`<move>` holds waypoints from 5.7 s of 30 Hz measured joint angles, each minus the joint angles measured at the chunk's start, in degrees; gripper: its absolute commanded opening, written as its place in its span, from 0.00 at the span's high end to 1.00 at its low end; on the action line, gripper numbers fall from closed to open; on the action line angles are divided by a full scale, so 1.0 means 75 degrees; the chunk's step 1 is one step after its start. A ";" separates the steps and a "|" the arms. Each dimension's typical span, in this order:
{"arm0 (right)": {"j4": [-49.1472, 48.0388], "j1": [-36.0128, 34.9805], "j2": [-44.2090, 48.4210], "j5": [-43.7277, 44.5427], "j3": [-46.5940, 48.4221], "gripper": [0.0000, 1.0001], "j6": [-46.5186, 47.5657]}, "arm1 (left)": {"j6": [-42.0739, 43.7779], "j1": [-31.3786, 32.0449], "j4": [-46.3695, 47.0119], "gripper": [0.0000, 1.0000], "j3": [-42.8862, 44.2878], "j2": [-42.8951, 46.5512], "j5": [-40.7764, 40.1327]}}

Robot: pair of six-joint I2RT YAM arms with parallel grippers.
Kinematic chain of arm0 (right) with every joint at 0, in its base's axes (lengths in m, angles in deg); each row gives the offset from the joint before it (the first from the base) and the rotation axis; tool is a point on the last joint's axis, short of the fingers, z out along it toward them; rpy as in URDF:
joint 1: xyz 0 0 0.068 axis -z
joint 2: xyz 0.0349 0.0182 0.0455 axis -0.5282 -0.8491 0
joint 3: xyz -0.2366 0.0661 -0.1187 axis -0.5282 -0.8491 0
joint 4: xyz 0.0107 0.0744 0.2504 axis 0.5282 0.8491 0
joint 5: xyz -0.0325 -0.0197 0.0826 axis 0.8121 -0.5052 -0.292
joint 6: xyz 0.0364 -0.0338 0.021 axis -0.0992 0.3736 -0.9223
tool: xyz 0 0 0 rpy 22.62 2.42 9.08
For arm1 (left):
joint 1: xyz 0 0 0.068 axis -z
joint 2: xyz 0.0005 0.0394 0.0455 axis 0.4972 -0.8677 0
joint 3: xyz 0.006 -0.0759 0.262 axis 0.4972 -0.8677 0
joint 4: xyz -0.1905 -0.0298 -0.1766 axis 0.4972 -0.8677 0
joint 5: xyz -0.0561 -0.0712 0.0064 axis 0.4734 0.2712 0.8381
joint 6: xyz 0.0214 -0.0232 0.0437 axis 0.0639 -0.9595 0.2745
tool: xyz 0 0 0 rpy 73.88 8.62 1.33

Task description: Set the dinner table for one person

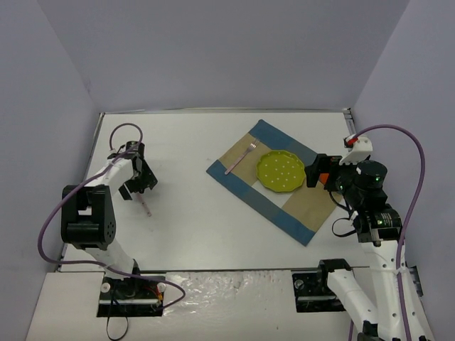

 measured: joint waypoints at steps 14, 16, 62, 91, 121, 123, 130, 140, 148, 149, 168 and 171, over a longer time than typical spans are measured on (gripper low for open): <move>-0.0003 -0.0045 -0.0006 -0.0142 -0.0009 0.00 0.0000 | 0.0289 -0.0799 0.1240 0.60 -0.0420 -0.0324 0.0520; -0.0001 -0.0047 -0.0004 -0.0144 -0.0009 0.00 0.0000 | 0.0307 -0.0799 0.1253 0.61 -0.0419 -0.0339 0.0550; -0.2726 -0.2759 -0.3394 -0.3644 0.0139 0.08 -0.1881 | -0.0839 0.2805 0.5331 1.00 0.0479 0.1720 0.5338; -0.4850 -0.2983 -0.4680 -0.5488 0.0755 0.54 -0.1595 | -0.1714 0.3561 0.7752 1.00 0.0473 0.1718 0.6793; -0.4766 -0.2669 -0.4273 -0.5513 0.0525 1.00 -0.1434 | -0.1432 0.3509 0.8328 0.39 0.0331 0.1706 0.7511; -0.4541 -0.2662 -0.4096 -0.5230 0.0441 1.00 -0.1319 | -0.1227 0.3500 0.7967 0.28 0.0336 0.1706 0.7425; -0.3533 -0.2637 -0.3507 -0.3523 0.0152 1.00 -0.1139 | -0.0373 0.3472 0.6449 0.03 0.0606 0.1752 0.6844; -0.1464 -0.2637 -0.3192 0.0694 -0.0705 1.00 -0.2191 | 0.1330 0.3443 0.2781 0.03 0.0703 0.3132 0.3524; -0.0111 -0.2529 -0.3625 0.2819 -0.1281 1.00 -0.4289 | 0.1979 0.3205 0.1131 0.03 -0.0271 0.4517 0.1108; -0.0002 -0.2480 -0.3752 0.2943 -0.1353 1.00 -0.4511 | 0.2011 0.3170 0.0999 0.03 -0.0412 0.4568 0.0964; 0.0402 -0.1175 -0.5690 0.3542 -0.1452 1.00 -0.5821 | 0.2365 0.2949 0.0761 0.03 -0.1448 0.4749 0.0310; 0.0488 -0.1188 -0.5803 0.3545 -0.1348 1.00 -0.5802 | 0.2397 0.2949 0.0761 0.03 -0.1448 0.4746 0.0309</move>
